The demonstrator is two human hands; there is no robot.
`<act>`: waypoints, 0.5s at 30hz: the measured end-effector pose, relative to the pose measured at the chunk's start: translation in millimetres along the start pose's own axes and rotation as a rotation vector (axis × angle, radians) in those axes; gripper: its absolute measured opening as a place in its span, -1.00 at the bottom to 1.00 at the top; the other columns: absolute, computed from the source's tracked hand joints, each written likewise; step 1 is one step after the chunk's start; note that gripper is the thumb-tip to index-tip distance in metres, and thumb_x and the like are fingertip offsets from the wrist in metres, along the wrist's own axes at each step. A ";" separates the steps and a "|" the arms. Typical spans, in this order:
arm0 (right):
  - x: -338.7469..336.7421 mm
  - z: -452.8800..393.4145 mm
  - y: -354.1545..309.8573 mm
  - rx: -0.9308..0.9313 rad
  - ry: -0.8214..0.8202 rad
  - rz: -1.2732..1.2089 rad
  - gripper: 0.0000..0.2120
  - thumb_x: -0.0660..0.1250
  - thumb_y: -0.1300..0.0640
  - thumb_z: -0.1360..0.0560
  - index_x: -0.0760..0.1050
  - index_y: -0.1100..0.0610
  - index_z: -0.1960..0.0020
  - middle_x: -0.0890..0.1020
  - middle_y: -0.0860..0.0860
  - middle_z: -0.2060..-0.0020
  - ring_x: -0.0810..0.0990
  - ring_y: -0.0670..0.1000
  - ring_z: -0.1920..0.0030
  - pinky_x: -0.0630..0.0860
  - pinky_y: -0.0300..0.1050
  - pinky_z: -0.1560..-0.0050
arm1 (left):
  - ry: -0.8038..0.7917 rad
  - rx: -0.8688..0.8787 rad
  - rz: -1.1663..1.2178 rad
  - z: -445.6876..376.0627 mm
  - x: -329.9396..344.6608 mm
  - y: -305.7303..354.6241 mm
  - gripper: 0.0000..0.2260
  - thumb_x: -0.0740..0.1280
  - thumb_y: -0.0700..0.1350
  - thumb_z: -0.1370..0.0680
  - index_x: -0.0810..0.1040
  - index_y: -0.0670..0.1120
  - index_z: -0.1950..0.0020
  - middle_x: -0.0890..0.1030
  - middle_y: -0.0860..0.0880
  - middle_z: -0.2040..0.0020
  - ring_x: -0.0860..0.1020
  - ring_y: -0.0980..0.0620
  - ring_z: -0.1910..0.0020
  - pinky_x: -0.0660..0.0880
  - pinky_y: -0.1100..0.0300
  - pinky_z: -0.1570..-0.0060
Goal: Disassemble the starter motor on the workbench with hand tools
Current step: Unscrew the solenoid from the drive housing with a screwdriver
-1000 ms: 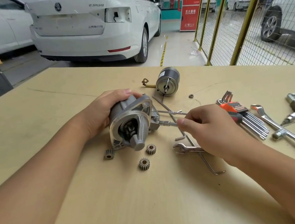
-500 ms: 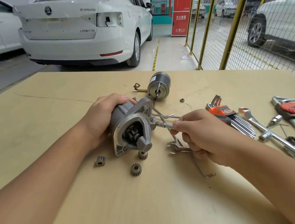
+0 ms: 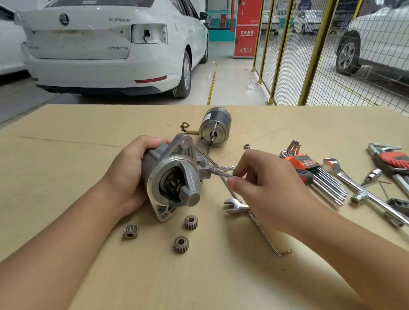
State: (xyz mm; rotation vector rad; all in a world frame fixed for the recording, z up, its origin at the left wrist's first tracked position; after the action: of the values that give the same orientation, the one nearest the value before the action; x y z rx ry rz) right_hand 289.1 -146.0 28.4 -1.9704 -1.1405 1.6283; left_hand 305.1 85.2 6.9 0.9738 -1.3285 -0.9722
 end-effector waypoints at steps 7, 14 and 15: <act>-1.8 7.8 -10.8 -0.116 0.071 0.057 -0.84 0.46 0.10 -0.49 0.50 0.01 0.20 0.49 -0.10 0.53 0.48 -0.17 0.42 0.34 -0.35 0.39 | -0.039 -0.010 0.024 -3.2 -1.5 -1.2 -0.80 0.30 0.00 -0.49 0.69 -0.03 0.18 0.63 -0.07 0.19 0.62 -0.02 0.24 0.60 0.16 0.20; -3.4 4.0 -9.0 -0.087 0.122 0.004 -0.83 0.47 0.12 -0.49 0.52 0.01 0.23 0.45 -0.14 0.56 0.49 -0.27 0.42 0.33 -0.44 0.41 | -0.026 -0.025 0.014 -5.6 -3.0 -2.8 -0.79 0.29 0.00 -0.49 0.70 -0.02 0.16 0.64 -0.08 0.16 0.62 -0.03 0.22 0.57 0.11 0.13; -2.7 2.7 -8.7 -0.092 0.104 -0.009 -0.83 0.47 0.12 -0.49 0.52 0.01 0.23 0.48 -0.19 0.54 0.49 -0.26 0.42 0.33 -0.44 0.41 | -0.023 -0.028 0.015 -5.8 -2.8 -2.7 -0.80 0.29 0.00 -0.48 0.69 -0.02 0.15 0.64 -0.08 0.16 0.61 -0.04 0.21 0.56 0.10 0.12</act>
State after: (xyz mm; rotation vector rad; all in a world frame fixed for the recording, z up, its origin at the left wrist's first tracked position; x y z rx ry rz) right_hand 283.4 -143.3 35.5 -2.0769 -1.2022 1.4745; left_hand 310.8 87.1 3.5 0.9330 -1.3357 -0.9909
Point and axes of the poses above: each hand's wrist, its own z-axis away from the middle knuckle, its own x-axis out of the palm, y = z × x, the point moved 4 cm from there along -z, towards the middle knuckle
